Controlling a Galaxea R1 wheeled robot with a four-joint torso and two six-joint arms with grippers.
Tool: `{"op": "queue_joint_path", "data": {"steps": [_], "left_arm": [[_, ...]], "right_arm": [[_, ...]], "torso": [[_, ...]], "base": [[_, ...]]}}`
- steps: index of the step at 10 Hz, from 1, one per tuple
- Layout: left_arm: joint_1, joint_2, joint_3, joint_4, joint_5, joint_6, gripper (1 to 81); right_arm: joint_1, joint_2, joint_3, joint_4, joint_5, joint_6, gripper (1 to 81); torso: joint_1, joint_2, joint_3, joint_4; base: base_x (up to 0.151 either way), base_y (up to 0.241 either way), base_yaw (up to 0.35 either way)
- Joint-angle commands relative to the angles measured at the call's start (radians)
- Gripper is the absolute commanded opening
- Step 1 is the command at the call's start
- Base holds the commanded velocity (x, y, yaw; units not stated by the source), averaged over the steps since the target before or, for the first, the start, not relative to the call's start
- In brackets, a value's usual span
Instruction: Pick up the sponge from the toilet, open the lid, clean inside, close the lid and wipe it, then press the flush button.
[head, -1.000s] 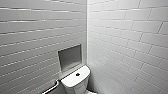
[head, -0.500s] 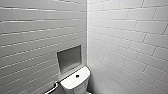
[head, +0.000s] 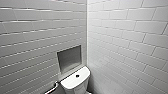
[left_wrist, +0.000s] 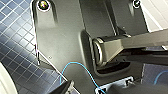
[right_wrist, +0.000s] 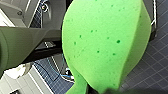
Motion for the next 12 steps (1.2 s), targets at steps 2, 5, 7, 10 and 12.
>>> {"op": "queue_joint_path", "data": {"steps": [2, 5, 7, 10, 12], "left_arm": [[-0.07, -0.157, 0.231, -0.006, 0.06, -0.004, 81.1], [-0.154, -0.337, 0.508, -0.013, 0.074, -0.006, 81.1], [-0.241, -0.461, 0.708, -0.034, 0.081, -0.007, 81.1], [-0.408, -0.564, 0.862, -0.105, 0.208, -0.007, 81.1], [-0.517, -0.596, 0.928, -0.143, 0.273, -0.007, 81.1]], "right_arm": [[0.045, -0.137, 0.171, 0.011, -0.053, 0.007, 1.0], [0.047, -0.23, 0.294, 0.012, -0.009, 0.007, 1.0], [0.05, -0.232, 0.295, 0.011, -0.01, 0.008, 1.0], [0.054, -0.23, 0.299, 0.011, -0.01, 0.007, 1.0], [0.057, -0.226, 0.297, 0.012, -0.01, 0.008, 1.0]], "torso": [[0.0, 0.0, 0.0, 0.0], [0.0, 0.0, 0.0, 0.0], [0.0, 0.0, 0.0, 0.0], [0.0, 0.0, -0.034, 0.0], [0.0, 0.0, -0.064, 0.0]], "base": [[0.0, 0.0, 0.0], [0.0, 0.0, 0.0], [0.0, 0.0, 0.0], [0.0, 0.0, 0.0], [0.0, 0.0, 0.0]]}}
